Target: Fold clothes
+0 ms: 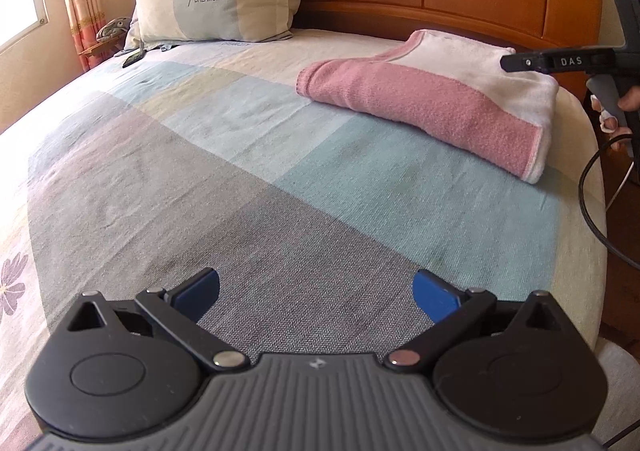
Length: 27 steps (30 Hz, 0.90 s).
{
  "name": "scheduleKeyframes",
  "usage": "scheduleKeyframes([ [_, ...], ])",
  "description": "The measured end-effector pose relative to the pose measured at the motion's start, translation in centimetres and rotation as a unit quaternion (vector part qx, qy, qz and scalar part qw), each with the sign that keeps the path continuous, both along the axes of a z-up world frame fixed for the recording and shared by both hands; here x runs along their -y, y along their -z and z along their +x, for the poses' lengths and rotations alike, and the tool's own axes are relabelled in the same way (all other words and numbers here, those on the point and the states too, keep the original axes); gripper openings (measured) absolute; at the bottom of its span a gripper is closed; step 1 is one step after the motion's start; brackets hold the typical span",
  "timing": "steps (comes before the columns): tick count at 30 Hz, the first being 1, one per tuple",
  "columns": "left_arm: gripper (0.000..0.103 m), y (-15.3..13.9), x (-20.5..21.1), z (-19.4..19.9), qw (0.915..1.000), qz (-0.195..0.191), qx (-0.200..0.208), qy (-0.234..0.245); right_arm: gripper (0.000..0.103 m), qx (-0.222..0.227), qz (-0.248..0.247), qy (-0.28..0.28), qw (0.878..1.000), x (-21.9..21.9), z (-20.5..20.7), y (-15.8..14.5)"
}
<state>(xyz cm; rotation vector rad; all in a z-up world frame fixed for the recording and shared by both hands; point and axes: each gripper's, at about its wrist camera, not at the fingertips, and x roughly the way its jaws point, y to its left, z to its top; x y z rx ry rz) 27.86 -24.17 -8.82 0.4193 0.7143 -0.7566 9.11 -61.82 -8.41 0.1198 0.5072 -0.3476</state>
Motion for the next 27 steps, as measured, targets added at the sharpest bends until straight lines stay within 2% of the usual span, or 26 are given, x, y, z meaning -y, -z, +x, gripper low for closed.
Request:
scheduleKeyframes([
  [3,0.102,0.1,0.0,0.0,1.0000,-0.002,-0.002,-0.007,0.103,0.024,-0.033,-0.030,0.999,-0.5,1.7,-2.3],
  [5,0.102,0.0,-0.2,0.1,1.0000,-0.003,-0.001,-0.008,0.103,0.022,-0.042,-0.034,0.998,0.2,4.0,-3.1],
  [8,0.102,0.0,-0.6,0.1,1.0000,-0.004,0.000,-0.009,0.103,-0.010,-0.008,-0.016,1.000,2.7,8.0,-2.1],
  [10,0.102,-0.1,-0.9,0.1,0.9999,-0.005,0.001,-0.009,0.103,-0.061,0.032,0.007,0.998,4.8,10.2,0.2],
  [11,0.102,-0.1,-1.0,0.1,0.9999,-0.006,0.002,-0.009,0.103,-0.074,0.036,0.017,0.996,5.3,10.7,0.9],
  [12,0.102,-0.1,-1.1,0.2,0.9999,-0.006,0.002,-0.010,0.103,-0.076,0.026,0.023,0.997,5.4,10.7,1.2],
  [14,0.102,-0.1,-1.4,0.2,0.9999,-0.007,0.003,-0.010,0.103,-0.070,0.041,0.030,0.996,5.6,10.8,0.6],
  [17,0.102,-0.1,-1.5,0.4,0.9998,-0.008,0.003,-0.018,0.103,-0.036,0.048,0.015,0.998,5.2,11.2,-1.3],
  [19,0.102,-0.2,-1.5,0.3,0.9998,-0.008,0.003,-0.017,0.103,-0.034,0.042,0.002,0.999,5.0,12.6,-2.0],
  [22,0.102,-0.3,-1.7,0.2,0.9999,-0.008,0.004,-0.013,0.103,-0.064,0.043,-0.003,0.997,5.3,15.0,-0.9],
  [25,0.102,-0.4,-2.1,0.1,0.9999,-0.010,0.006,-0.009,0.103,-0.111,0.043,0.051,0.992,6.5,16.6,1.1],
  [27,0.102,-0.4,-2.3,0.2,0.9997,-0.009,0.010,-0.018,0.103,-0.093,0.056,0.054,0.993,6.0,16.0,0.3],
])
